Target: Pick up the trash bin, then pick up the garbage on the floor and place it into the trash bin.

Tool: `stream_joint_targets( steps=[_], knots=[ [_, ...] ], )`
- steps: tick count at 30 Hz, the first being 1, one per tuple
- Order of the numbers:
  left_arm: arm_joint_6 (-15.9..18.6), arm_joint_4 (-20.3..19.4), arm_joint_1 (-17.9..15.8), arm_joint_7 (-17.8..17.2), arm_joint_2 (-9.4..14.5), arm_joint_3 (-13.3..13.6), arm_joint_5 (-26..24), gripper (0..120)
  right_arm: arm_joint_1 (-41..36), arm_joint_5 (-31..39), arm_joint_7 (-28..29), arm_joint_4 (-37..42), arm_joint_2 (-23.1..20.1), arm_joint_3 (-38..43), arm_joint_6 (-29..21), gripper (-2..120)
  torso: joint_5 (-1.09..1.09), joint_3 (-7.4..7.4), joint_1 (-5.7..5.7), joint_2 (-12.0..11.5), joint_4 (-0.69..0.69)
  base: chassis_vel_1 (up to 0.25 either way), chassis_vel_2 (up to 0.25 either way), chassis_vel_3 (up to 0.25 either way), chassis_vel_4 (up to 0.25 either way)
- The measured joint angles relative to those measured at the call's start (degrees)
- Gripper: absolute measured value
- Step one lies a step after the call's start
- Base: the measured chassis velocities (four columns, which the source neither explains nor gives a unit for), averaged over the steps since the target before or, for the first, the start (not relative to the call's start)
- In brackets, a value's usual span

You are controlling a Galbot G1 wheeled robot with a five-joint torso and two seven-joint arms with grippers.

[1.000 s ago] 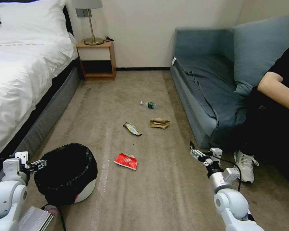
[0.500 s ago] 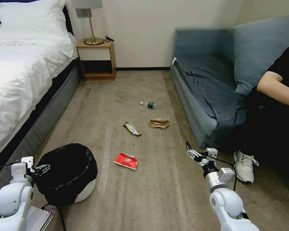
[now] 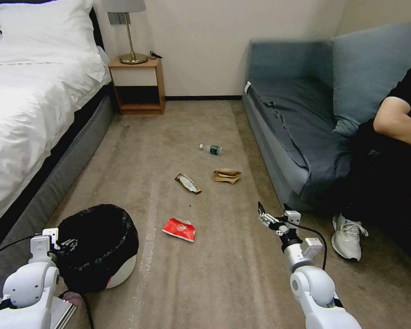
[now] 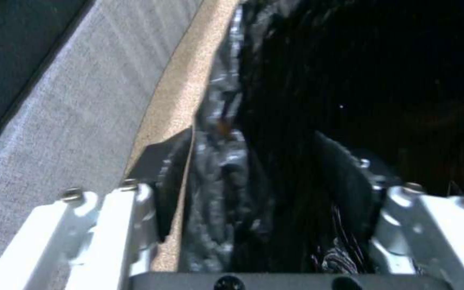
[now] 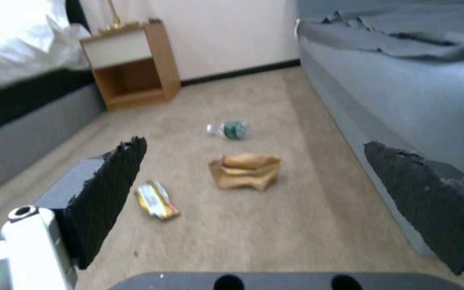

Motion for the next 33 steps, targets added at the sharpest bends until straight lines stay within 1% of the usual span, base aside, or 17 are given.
stream_joint_targets(
  steps=[2,3,4,5,6,8,9,12,13,15,19,21,22,26,28,32,33],
  knots=[
    [-0.1,0.2,-0.1,0.0,-0.1,-0.1,0.0,50,0.6,1.0,-0.1,-0.1,0.0,-0.2,0.4,100,0.0,0.0,0.0,0.0,0.0,0.0,0.0,0.0,0.0],
    [-0.1,0.2,-0.1,0.0,-0.1,-0.1,0.0,50,0.6,1.0,-0.1,-0.1,0.0,-0.2,0.4,100,0.0,0.0,0.0,0.0,0.0,0.0,0.0,0.0,0.0],
    [-0.2,0.2,-0.1,0.0,-0.2,-0.1,0.0,47,0.7,1.2,-0.1,-0.1,0.0,-0.4,0.4,100,0.0,0.0,0.0,0.0,0.0,0.0,0.0,0.0,0.0],
    [-0.3,0.0,-0.1,0.0,-0.3,-0.2,0.1,39,0.9,1.3,-0.1,-0.2,0.0,-0.6,0.5,100,0.0,0.0,0.0,0.0,0.0,0.0,0.0,0.0,0.0],
    [-0.3,0.0,-0.1,0.0,-0.3,-0.2,0.1,39,0.9,1.3,-0.1,-0.2,0.0,-0.6,0.5,100,0.0,0.0,0.0,0.0,0.0,0.0,0.0,0.0,0.0],
    [-0.2,-1.2,0.0,0.1,-0.8,-0.3,0.1,29,0.9,1.2,-0.1,-0.3,0.2,-1.0,0.8,100,-0.01,0.0,0.0,0.0,0.01,0.0,0.0,0.0,0.0],
    [-0.2,-1.2,0.0,0.1,-0.8,-0.3,0.1,29,0.9,1.2,-0.1,-0.3,0.2,-1.0,0.8,100,-0.01,0.0,0.0,0.0,0.01,0.0,0.0,0.0,0.0],
    [-0.1,-3.4,0.4,0.7,-1.3,0.0,0.0,16,0.8,1.1,-0.3,-0.5,0.5,-1.5,1.6,100,0.0,0.0,0.0,0.0,0.0,0.0,0.0,0.0,0.0],
    [-0.1,-3.4,0.4,0.7,-1.3,0.0,0.0,16,0.8,1.1,-0.3,-0.5,0.5,-1.5,1.6,100,0.0,0.0,0.0,0.0,0.0,0.0,0.0,0.0,0.0],
    [-0.2,-4.1,0.8,1.7,-1.6,0.0,0.4,12,0.5,1.1,-0.7,-0.5,0.7,-1.7,2.0,100,0.01,-0.01,0.0,0.0,0.01,0.0,0.0,0.0,0.0],
    [-0.5,-4.5,1.1,2.0,-2.1,-0.1,1.1,12,0.0,0.9,-1.0,-0.5,0.8,-1.9,2.4,100,0.02,-0.01,0.0,0.0,0.01,0.0,0.0,0.0,0.0],
    [-1.7,-4.7,1.1,2.0,-3.2,-0.3,1.6,12,-0.6,0.9,-2.4,-1.0,0.8,-1.9,3.4,100,0.02,-0.01,0.0,0.0,0.02,0.0,0.0,0.0,0.0],
    [-1.7,-4.7,1.1,2.0,-3.2,-0.3,1.6,12,-0.6,0.9,-2.4,-1.0,0.8,-1.9,3.4,100,0.02,-0.01,0.0,0.0,0.02,0.0,0.0,0.0,0.0],
    [-2.6,-5.5,1.2,1.9,-4.5,-0.3,1.6,11,-1.5,0.4,-5.5,-1.8,0.6,-1.3,4.8,100,0.0,-0.01,0.0,0.0,0.01,0.0,0.0,0.0,0.0],
    [-3.3,-6.4,1.2,1.6,-5.2,-0.3,1.8,10,-2.2,0.5,-7.2,-1.8,0.2,-0.8,4.8,100,-0.05,0.0,0.0,0.0,0.0,0.0,0.0,0.0,0.0],
    [-3.8,-7.9,1.1,1.1,-5.9,-0.2,2.0,8,-2.6,0.9,-7.9,-1.8,-0.2,-0.6,4.8,100,-0.08,0.0,0.0,0.0,-0.03,0.0,0.0,0.0,0.0],
    [-4.0,-9.2,1.1,0.7,-6.1,-0.1,2.4,7,-2.8,1.0,-8.1,-1.8,-0.4,-0.5,4.9,100,-0.05,0.0,0.0,0.0,-0.03,0.0,0.0,0.0,0.0]
  ],
)
